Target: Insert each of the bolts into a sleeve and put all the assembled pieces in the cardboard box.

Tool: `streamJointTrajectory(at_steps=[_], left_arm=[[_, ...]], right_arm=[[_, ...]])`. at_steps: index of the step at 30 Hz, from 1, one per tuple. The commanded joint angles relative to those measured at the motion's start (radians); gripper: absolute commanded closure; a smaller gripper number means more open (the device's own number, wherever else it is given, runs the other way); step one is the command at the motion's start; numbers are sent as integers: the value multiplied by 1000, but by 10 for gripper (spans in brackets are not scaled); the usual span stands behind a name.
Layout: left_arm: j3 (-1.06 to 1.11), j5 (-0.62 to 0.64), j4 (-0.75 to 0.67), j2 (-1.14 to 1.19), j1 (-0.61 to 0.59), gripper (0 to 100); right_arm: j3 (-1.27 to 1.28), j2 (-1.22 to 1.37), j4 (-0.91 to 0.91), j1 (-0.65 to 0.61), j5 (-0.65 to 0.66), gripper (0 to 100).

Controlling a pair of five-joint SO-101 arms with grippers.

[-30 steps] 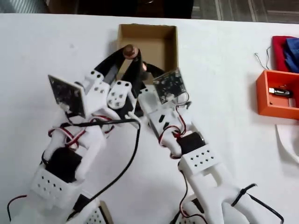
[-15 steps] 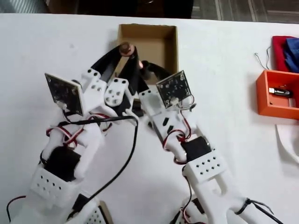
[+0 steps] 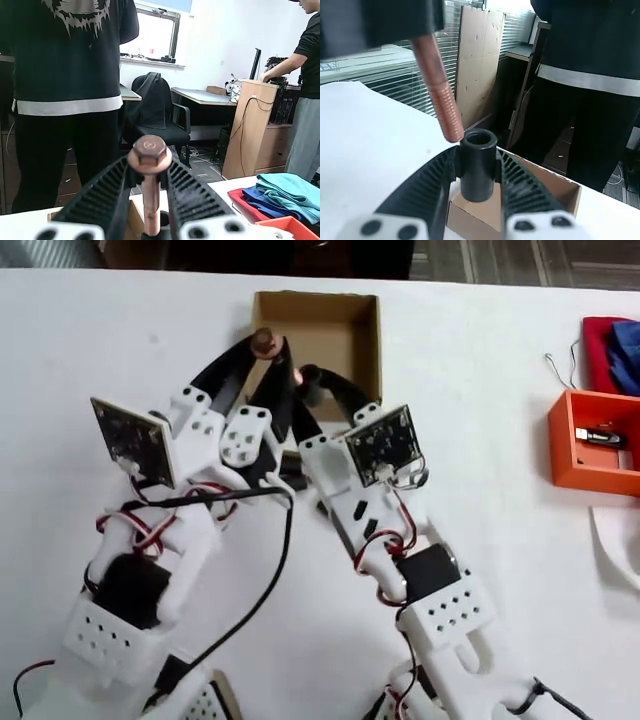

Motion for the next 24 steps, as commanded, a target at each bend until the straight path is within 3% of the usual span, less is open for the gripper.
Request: streamJointTrajectory(at_steps=[1,24], left_arm=[[-73,5,-32,5,-2,974],[-108,3,8,104,5,974]], right_arm=[[-6,-41,-24,-8,-6,975],[-6,-36,-27,-8,0,975]])
